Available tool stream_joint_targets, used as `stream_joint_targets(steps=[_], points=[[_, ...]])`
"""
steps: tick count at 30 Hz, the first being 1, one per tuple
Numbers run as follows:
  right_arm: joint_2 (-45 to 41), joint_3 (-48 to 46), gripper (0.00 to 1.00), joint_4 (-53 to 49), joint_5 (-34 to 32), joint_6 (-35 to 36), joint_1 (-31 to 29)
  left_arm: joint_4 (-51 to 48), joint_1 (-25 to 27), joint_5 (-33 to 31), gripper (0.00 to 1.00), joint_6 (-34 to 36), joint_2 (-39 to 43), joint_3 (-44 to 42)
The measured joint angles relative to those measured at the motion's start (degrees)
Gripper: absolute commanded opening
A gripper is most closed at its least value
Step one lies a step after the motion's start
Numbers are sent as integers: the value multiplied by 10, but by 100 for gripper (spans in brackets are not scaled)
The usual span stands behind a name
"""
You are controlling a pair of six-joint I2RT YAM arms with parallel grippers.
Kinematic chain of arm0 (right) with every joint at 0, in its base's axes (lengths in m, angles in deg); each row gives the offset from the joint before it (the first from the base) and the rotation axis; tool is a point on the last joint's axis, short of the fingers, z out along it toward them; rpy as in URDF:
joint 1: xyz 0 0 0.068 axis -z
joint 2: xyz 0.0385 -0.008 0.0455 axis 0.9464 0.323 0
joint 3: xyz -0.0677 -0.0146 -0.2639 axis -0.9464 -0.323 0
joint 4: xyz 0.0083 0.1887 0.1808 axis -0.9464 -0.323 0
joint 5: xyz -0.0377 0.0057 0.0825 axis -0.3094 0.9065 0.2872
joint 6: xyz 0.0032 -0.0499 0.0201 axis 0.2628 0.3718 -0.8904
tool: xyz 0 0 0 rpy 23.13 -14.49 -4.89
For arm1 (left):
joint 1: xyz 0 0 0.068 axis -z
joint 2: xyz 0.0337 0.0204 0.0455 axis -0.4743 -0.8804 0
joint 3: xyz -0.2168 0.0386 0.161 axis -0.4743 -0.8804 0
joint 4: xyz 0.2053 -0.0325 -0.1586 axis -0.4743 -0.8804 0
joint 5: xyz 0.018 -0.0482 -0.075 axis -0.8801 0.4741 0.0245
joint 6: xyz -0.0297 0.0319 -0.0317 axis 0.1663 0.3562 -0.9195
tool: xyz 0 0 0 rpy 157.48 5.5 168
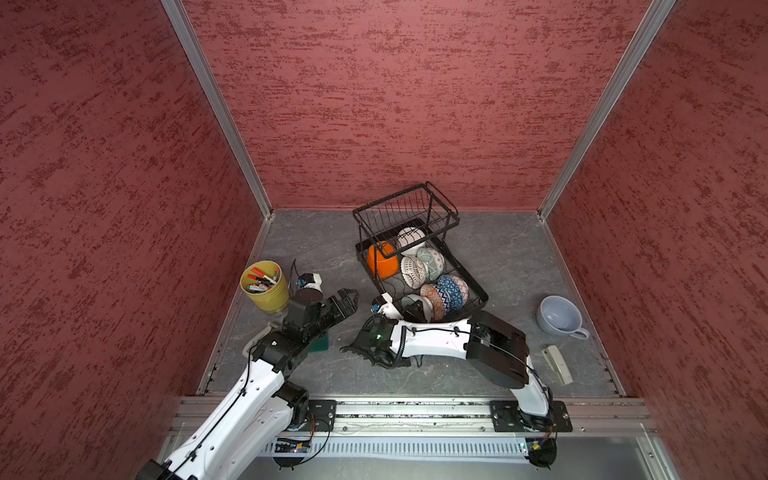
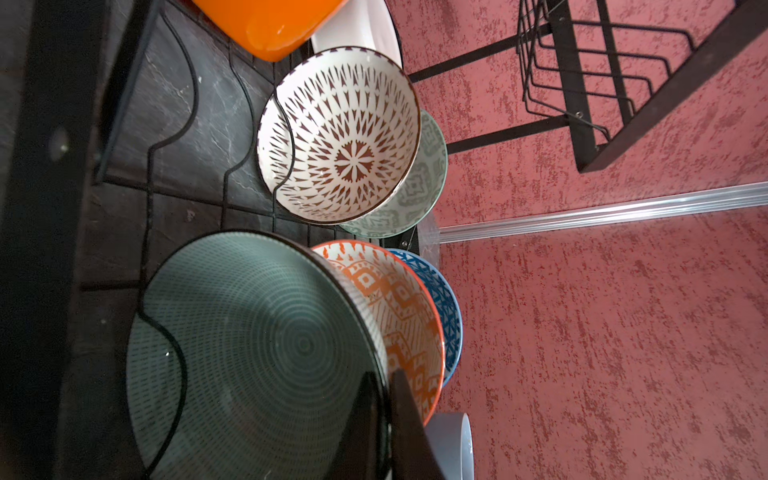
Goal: Load the bowls into the dish rack
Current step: 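Lower the pale green striped bowl upright into slots beside the orange-patterned bowl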
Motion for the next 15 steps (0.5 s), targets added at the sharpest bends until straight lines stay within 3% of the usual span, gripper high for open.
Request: stream_joint_targets(steps=[9, 15], points=[[-5, 6, 28, 8, 42, 5, 0, -5, -3, 2, 100, 3, 14, 0], [-6, 10, 42, 13, 65, 6, 0, -13, -3, 2, 99, 5, 20, 0]])
